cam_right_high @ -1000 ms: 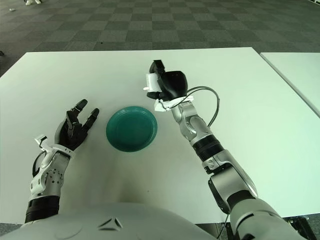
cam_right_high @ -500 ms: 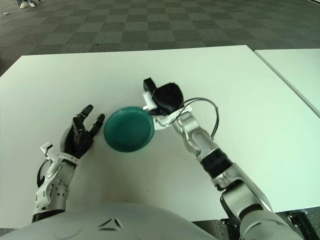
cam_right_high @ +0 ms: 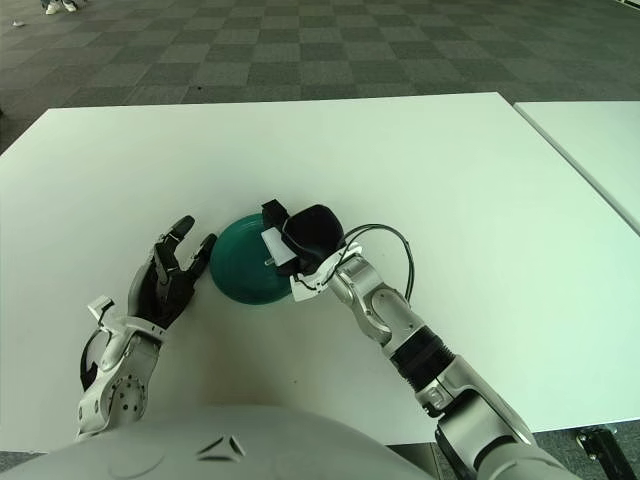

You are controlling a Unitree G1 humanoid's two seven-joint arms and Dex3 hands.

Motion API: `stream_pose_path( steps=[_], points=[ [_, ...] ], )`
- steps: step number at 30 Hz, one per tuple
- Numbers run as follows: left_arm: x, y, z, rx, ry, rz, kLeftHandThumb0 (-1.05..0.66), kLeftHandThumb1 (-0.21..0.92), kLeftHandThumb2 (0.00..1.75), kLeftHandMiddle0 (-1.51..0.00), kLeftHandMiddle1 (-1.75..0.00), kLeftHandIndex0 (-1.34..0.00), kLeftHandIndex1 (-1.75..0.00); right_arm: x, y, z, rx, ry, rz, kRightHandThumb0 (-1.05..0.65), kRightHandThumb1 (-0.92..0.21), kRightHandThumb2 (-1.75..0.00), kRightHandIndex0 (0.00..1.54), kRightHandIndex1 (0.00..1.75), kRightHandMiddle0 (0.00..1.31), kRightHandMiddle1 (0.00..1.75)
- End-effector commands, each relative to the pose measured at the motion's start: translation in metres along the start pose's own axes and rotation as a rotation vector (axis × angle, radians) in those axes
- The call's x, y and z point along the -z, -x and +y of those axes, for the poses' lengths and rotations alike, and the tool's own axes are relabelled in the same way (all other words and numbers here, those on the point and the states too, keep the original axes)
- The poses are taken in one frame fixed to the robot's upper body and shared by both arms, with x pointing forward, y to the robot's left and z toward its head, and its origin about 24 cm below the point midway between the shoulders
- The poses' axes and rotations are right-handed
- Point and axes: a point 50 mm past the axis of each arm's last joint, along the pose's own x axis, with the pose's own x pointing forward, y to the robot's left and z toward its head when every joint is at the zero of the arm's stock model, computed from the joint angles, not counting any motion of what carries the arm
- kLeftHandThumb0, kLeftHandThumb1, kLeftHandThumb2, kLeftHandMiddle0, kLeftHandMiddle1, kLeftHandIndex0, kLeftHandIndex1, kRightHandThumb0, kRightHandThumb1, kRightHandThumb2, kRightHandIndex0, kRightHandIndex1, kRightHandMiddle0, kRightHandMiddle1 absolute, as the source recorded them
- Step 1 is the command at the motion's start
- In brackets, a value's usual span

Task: Put the charger into the plate.

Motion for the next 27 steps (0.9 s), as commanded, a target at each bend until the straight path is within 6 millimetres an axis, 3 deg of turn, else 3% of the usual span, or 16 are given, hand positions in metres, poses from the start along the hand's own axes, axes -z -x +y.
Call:
stream_pose_path(
  steps=[1,7,14,18,22,24,27],
  points=[
    [0.013,0.007,0.001,-0.046,0.012,0.057,-0.78,0.92,0.9,-0.43,0.0,0.0,-0.8,-0.005,0.006,-0.007,-0.011,-0.02,-0.017,-0.41,-0.55,-0.99,1.17,1.75,0.45,1.72],
    [0.017,0.009,-0.006,-0.045,0.013,0.058,-0.78,0.92,0.9,-0.43,0.0,0.0,-0.8,-0.027,0.015,-0.012,-0.004,0.009,-0.069,-0.41,-0.56,-0.92,1.16,1.75,0.51,1.63],
    [0.021,0.011,-0.013,-0.044,0.013,0.059,-0.78,0.92,0.9,-0.43,0.0,0.0,-0.8,-0.032,0.021,-0.012,-0.067,-0.005,-0.112,-0.41,-0.57,-0.82,1.12,1.75,0.58,1.52],
    [0.023,0.012,-0.016,-0.044,0.013,0.06,-0.78,0.92,0.9,-0.43,0.0,0.0,-0.8,-0.036,0.014,-0.012,-0.085,-0.012,-0.105,-0.41,-0.6,-0.78,1.11,1.75,0.58,1.5],
    [0.025,0.013,-0.019,-0.044,0.013,0.059,-0.78,0.92,0.9,-0.43,0.0,0.0,-0.8,-0.033,0.014,-0.011,-0.047,0.047,-0.083,-0.38,-0.75,-0.63,0.83,1.75,0.43,1.59],
    [0.026,0.013,-0.021,-0.043,0.013,0.06,-0.78,0.92,0.9,-0.43,0.0,0.0,-0.8,-0.031,0.014,-0.011,-0.034,0.107,-0.074,-0.6,-0.85,-0.67,0.52,1.73,0.28,1.51],
    [0.028,0.013,-0.023,-0.044,0.013,0.06,-0.78,0.92,0.9,-0.43,0.0,0.0,-0.8,-0.028,0.014,-0.015,-0.036,0.179,-0.069,-0.72,-0.89,-0.74,0.33,1.65,0.17,1.43]
  ],
)
